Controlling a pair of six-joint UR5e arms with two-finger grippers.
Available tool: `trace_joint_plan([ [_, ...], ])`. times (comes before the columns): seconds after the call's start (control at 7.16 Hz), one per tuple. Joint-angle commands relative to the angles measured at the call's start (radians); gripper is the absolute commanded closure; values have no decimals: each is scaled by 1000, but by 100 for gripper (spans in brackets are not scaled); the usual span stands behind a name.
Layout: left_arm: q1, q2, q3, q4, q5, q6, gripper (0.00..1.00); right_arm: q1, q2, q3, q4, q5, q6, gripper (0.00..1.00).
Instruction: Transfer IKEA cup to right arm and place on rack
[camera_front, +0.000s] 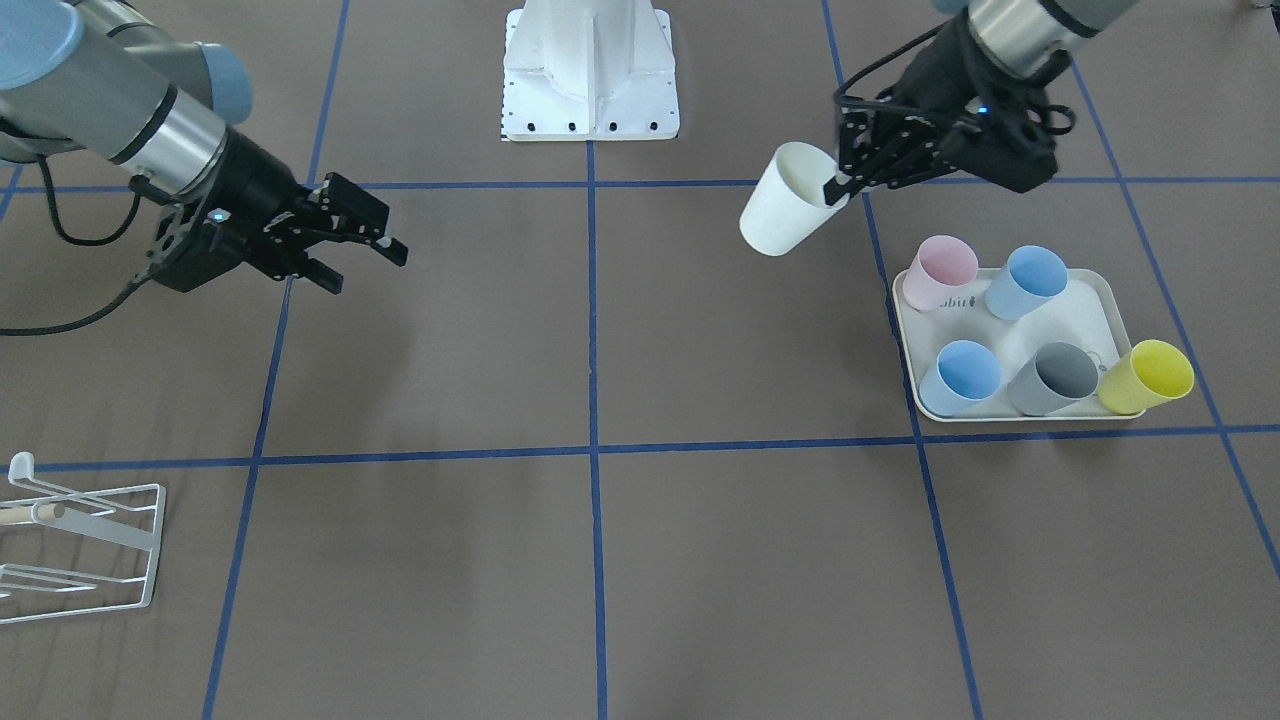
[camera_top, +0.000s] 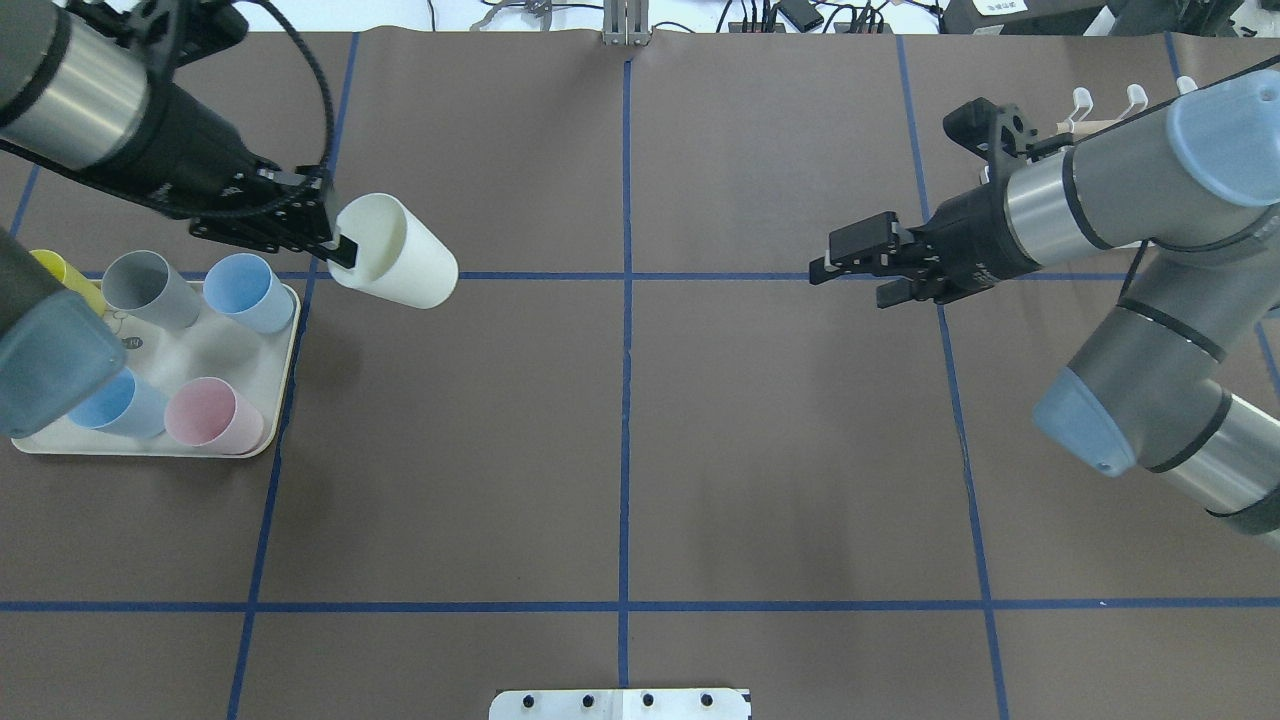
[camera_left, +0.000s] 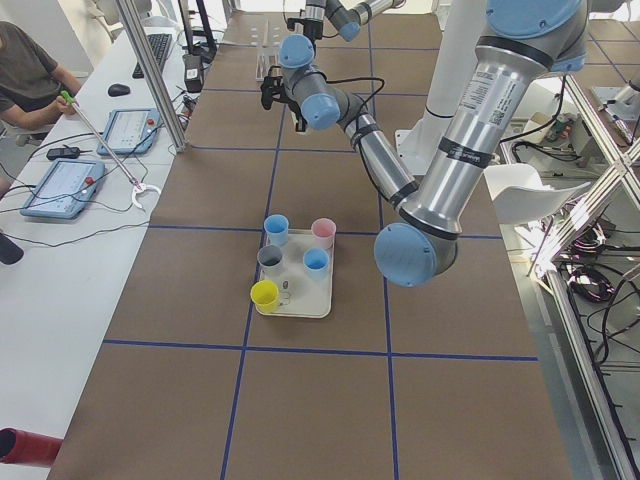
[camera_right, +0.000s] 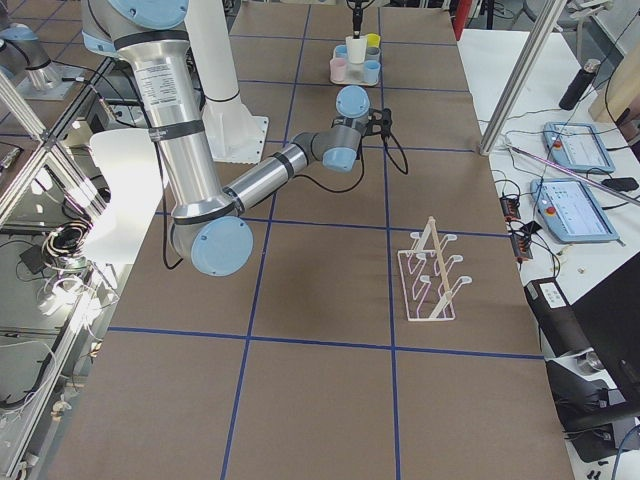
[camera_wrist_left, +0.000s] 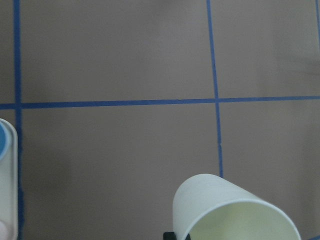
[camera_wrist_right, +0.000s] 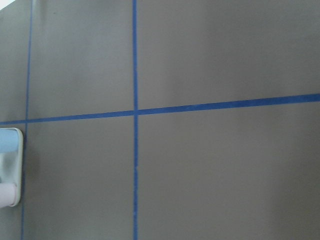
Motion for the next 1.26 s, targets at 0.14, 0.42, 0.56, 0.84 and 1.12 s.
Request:
trace_joint_plan([
  [0.14,110,-65,86,-209,103,-178,100,-44,170,1,-59,-24,197,0],
  [0.42,112,-65,163,-561,100,-430,100,-53,180,31,-46,-62,310,0],
  [0.56,112,-60,212,-777,102,-594,100,-52,188,48,-41,-79,399,0],
  [0.84,110,-54,284,-1062,137,-808,100,-53,241,47,-11,-223,699,0],
  [1.12,110,-63,283,-1133,223,-911,100,-53,238,22,130,-338,994,0],
])
